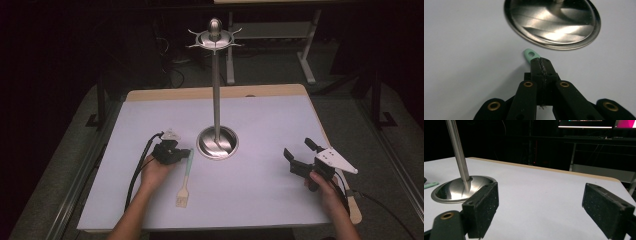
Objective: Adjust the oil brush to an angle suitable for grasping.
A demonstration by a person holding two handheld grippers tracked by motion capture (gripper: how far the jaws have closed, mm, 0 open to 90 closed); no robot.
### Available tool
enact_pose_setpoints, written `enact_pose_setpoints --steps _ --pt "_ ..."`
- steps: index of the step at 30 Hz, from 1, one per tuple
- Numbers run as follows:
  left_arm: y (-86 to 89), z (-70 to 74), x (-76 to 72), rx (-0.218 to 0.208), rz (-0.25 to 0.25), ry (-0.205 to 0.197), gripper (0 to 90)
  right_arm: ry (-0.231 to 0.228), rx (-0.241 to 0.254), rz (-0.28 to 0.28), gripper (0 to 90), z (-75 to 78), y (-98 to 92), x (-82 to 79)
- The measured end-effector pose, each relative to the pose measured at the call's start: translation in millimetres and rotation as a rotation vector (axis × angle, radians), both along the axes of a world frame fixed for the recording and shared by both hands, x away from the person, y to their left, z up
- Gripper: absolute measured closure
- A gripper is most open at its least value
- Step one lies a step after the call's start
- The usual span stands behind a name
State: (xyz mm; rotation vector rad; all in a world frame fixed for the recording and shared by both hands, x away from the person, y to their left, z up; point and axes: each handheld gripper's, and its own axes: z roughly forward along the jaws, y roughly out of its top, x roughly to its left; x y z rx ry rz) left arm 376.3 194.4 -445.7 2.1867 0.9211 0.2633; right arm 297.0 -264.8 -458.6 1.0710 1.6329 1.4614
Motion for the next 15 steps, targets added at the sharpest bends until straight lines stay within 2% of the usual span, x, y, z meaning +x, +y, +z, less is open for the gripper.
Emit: enact_pose_setpoints --steps 1,2,4,5,8,11,15 --pt "-1.3 0.9 0.2 0.012 -0.013 -0.008 90.0 0.0 0.001 -0.001 13.3 -0.1 -0.1 0.0" --pt "-2.8 0.9 0.0 0.005 -0.022 0.0 90.0 -0.001 0.003 -0.001 13.3 -0.1 -0.2 0.0" --pt "-5.8 0.8 -1.0 0.009 -0.022 -0.006 90.0 -0.003 0.001 -0.001 13.3 -0.1 -0.3 -0.1" --pt "-7.1 0.7 -1.7 -0.004 -0.023 0.007 90.0 -0.003 0.001 -0.001 13.4 -0.1 -0.2 -0.1" --pt "-8.6 0.6 -1.9 0.005 -0.032 -0.003 90.0 0.0 0.001 0.001 13.4 -0.1 -0.1 0.1" --pt "-7.8 0.3 -2.0 0.005 -0.03 0.006 90.0 -0.001 0.001 -0.001 13.3 0.0 -0.1 0.0" --pt "-5.0 10.0 -6.6 -0.012 -0.022 0.01 90.0 -0.003 0.001 -0.001 13.3 -0.1 -0.1 -0.1"
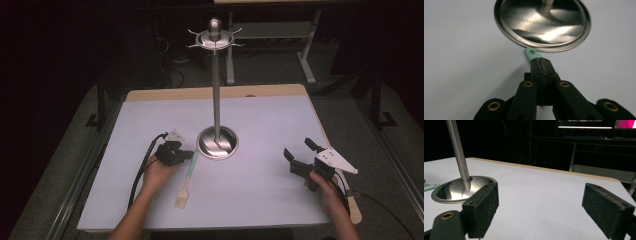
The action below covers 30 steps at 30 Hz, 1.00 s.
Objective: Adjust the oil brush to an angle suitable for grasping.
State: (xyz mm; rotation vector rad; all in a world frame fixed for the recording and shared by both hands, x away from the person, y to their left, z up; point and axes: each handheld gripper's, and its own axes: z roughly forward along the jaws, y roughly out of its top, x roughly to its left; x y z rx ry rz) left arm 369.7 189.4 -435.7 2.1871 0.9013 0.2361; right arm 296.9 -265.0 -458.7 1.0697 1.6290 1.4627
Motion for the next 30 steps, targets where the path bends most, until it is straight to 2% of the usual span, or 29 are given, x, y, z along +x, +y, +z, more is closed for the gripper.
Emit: enact_pose_setpoints --steps 1,4,6,8,12,15,18,20,22,26,30 --pt "1.8 8.6 -6.9 -0.012 -0.002 0.009 90.0 0.004 0.007 -0.001 13.3 0.1 -0.1 -0.1" --pt "1.8 15.2 -21.6 -0.001 -0.015 0.029 90.0 0.0 0.001 -0.001 13.3 0.0 0.0 -0.1" --pt "2.2 16.3 -30.9 -0.01 -0.035 0.034 90.0 0.003 0.001 -0.001 13.3 0.0 -0.1 0.0" --pt "2.0 14.6 -43.0 -0.049 -0.035 0.055 90.0 0.004 0.004 -0.005 13.4 0.0 -0.1 0.0" --pt "1.7 11.1 -69.0 -0.031 -0.066 0.061 90.0 0.0 0.0 -0.006 13.3 0.0 0.1 -0.2" --pt "2.4 11.0 -82.4 -0.028 -0.061 0.065 90.0 0.002 0.003 -0.007 13.3 0.0 0.0 -0.1" --pt "4.1 6.2 -90.3 -0.031 -0.051 0.092 90.0 -0.004 -0.003 -0.008 13.3 0.0 0.6 -0.5" --pt "2.3 1.9 -92.7 -0.019 -0.045 0.105 90.0 -0.001 -0.002 -0.007 13.3 0.0 0.8 -0.4" --pt "-0.2 0.5 -91.5 -0.012 -0.049 0.105 90.0 -0.002 -0.002 -0.008 13.4 0.0 0.4 -0.1" --pt "-4.3 -1.3 -91.1 0.04 -0.049 0.104 90.0 -0.003 0.0 -0.008 13.4 -0.1 0.6 -0.8" --pt "-5.9 0.2 -92.6 0.051 -0.032 0.115 90.0 -0.001 0.0 -0.006 13.3 0.0 0.3 -0.3"
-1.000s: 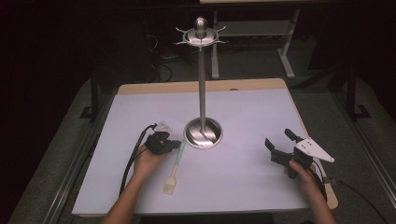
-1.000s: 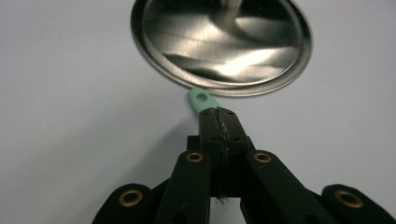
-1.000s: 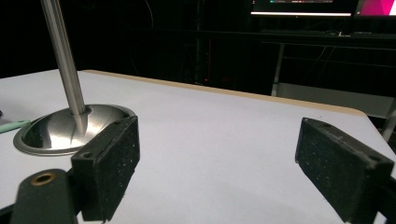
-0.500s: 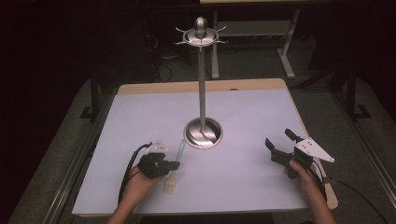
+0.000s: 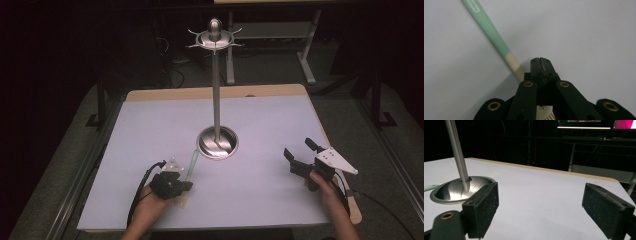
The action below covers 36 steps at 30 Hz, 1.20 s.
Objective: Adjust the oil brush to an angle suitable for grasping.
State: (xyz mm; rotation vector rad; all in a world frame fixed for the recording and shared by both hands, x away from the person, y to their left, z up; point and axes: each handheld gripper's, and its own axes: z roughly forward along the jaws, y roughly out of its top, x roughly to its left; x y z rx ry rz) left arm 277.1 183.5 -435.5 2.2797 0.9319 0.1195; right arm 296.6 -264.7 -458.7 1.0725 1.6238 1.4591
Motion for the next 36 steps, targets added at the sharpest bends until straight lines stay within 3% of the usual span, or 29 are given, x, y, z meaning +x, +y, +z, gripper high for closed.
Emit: enact_pose_setpoints --steps 7,10,16,21,29,36 --pt "3.1 4.0 -0.4 0.072 -0.009 -0.011 90.0 -0.001 0.002 0.0 13.3 0.0 0.0 -0.4" --pt "5.3 4.5 -0.1 0.071 -0.002 0.002 90.0 -0.001 0.005 0.0 13.3 -0.1 0.0 -0.4" --pt "13.8 7.3 1.8 0.121 0.001 0.002 90.0 0.001 0.006 0.001 13.3 0.0 -0.3 -0.3" --pt "21.5 9.5 2.9 0.151 0.029 0.017 90.0 -0.003 0.007 0.002 13.3 -0.1 -0.3 -0.6" --pt "36.6 11.6 6.6 0.201 0.073 0.005 90.0 0.0 0.009 0.004 13.3 -0.1 -0.7 -0.2" --pt "51.7 12.1 10.6 0.202 0.123 0.005 90.0 -0.001 0.009 0.004 13.4 -0.1 -0.6 -0.3"
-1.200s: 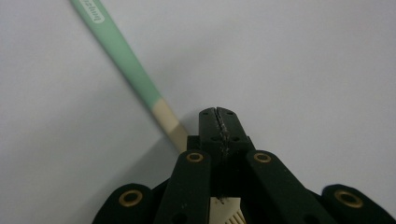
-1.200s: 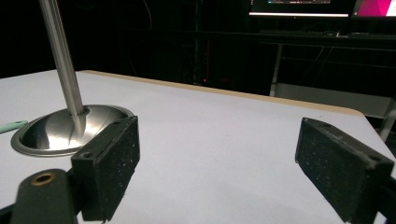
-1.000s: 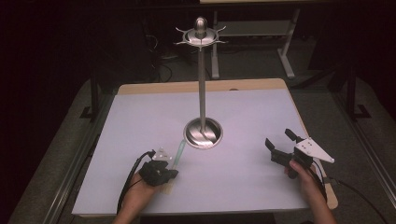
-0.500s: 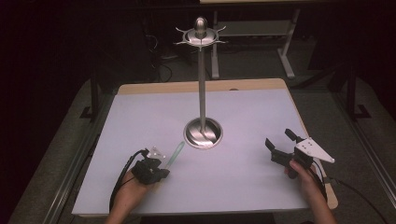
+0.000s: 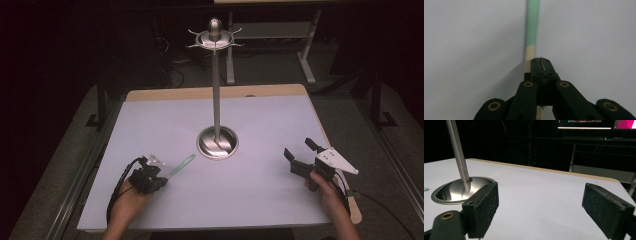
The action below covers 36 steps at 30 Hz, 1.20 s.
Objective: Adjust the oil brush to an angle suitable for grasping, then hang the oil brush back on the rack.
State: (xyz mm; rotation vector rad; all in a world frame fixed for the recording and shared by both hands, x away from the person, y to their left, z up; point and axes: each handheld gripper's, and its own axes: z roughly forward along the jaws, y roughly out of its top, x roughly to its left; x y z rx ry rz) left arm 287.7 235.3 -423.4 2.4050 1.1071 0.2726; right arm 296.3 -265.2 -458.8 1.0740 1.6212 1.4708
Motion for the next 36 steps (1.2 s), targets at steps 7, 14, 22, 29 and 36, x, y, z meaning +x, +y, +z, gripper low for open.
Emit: enact_pose_setpoints --steps 7,14,22,29,36 --pt "7.3 3.7 1.4 -0.063 -0.026 0.003 90.0 0.005 0.001 0.0 13.4 0.1 0.2 0.2" --pt "13.9 8.8 4.9 -0.108 -0.081 0.008 90.0 0.004 -0.004 0.001 13.3 0.1 0.0 0.5" --pt "20.5 17.5 15.4 -0.119 -0.103 0.002 81.1 0.006 -0.006 0.0 13.3 0.1 0.1 0.7" --pt "17.0 23.1 28.8 -0.105 -0.137 0.05 68.9 0.006 -0.006 0.0 13.3 0.1 0.2 0.7" --pt "-1.1 37.9 46.4 -0.023 -0.15 0.073 66.3 0.004 -0.008 -0.002 13.3 0.1 0.3 0.6"
